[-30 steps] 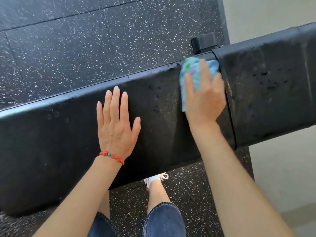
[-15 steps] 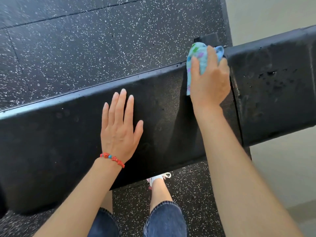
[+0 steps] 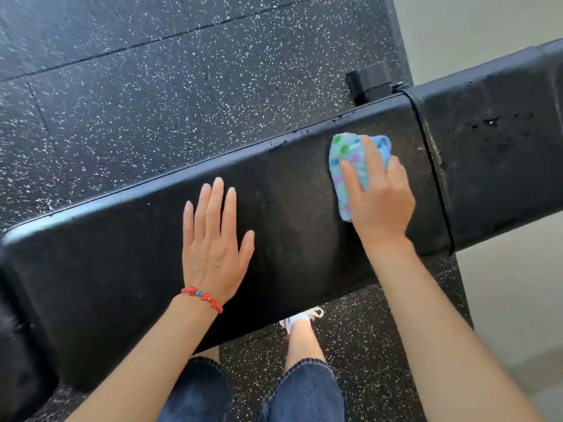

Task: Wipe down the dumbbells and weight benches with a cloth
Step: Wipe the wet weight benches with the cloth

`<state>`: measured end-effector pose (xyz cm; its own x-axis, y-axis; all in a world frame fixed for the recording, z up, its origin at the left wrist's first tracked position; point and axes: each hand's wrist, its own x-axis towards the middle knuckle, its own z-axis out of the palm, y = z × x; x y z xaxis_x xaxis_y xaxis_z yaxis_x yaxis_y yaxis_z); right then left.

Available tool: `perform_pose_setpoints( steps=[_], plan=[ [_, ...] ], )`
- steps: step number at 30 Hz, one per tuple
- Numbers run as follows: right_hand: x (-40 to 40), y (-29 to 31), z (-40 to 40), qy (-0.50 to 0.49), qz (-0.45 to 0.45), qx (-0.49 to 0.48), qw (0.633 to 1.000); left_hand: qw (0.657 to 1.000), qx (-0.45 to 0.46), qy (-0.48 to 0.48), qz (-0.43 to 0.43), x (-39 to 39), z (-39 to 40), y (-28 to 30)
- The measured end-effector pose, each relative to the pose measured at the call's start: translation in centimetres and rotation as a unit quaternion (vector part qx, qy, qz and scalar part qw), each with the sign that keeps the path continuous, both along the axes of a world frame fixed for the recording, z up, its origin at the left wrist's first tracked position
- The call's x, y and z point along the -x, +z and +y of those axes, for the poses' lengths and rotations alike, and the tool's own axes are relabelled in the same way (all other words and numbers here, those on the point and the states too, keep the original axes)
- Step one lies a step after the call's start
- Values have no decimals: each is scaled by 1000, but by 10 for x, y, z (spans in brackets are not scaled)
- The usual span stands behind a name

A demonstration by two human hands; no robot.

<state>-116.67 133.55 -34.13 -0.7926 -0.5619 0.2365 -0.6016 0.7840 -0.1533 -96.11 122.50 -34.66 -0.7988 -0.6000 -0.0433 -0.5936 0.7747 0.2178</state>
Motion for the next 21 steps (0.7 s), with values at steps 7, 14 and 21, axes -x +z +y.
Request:
perform_pose_setpoints(
  steps=[7,14,21],
  plan=[
    [16,26,15,-58,-191,83,976,999,-13,-28,32,22,12,19],
    [105,36,99,-135,-170,98,971,997,-35,-26,64,111,72,26],
    [167,21,159,-112,-178,47,976,998,-35,22,51,200,120,13]
  ],
)
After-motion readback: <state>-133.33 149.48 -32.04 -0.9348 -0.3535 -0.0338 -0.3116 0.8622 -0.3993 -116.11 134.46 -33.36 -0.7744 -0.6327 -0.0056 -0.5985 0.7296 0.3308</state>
